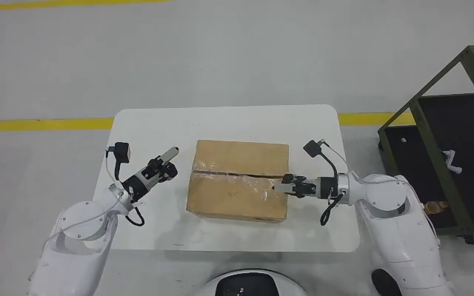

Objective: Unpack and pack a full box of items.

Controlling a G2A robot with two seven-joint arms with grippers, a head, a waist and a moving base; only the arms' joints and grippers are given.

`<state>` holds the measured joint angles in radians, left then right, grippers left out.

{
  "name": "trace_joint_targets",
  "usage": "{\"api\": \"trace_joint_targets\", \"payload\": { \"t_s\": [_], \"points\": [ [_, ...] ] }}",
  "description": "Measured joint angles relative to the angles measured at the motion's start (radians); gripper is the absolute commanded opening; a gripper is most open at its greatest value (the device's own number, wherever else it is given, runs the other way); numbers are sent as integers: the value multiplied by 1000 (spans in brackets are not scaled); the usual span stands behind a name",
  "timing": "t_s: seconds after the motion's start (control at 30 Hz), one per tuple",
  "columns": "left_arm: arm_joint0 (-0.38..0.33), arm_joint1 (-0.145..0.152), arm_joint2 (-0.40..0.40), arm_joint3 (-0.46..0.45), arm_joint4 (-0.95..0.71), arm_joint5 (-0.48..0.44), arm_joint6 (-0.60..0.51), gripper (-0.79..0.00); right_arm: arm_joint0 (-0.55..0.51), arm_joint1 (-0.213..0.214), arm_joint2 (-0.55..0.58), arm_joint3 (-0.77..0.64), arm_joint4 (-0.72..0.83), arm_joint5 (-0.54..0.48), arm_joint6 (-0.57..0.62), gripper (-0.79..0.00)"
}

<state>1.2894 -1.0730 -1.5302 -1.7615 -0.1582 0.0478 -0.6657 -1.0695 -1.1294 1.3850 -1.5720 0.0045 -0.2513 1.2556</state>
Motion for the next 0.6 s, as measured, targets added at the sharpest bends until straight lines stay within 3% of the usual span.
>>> {"api": "trace_joint_targets", "payload": {
  "t_s": [0.6],
  "points": [
    [0, 0, 0, 0, 0, 0, 0, 0, 42, 5, -86, 106, 10, 2, -53, 0]
  ]
}}
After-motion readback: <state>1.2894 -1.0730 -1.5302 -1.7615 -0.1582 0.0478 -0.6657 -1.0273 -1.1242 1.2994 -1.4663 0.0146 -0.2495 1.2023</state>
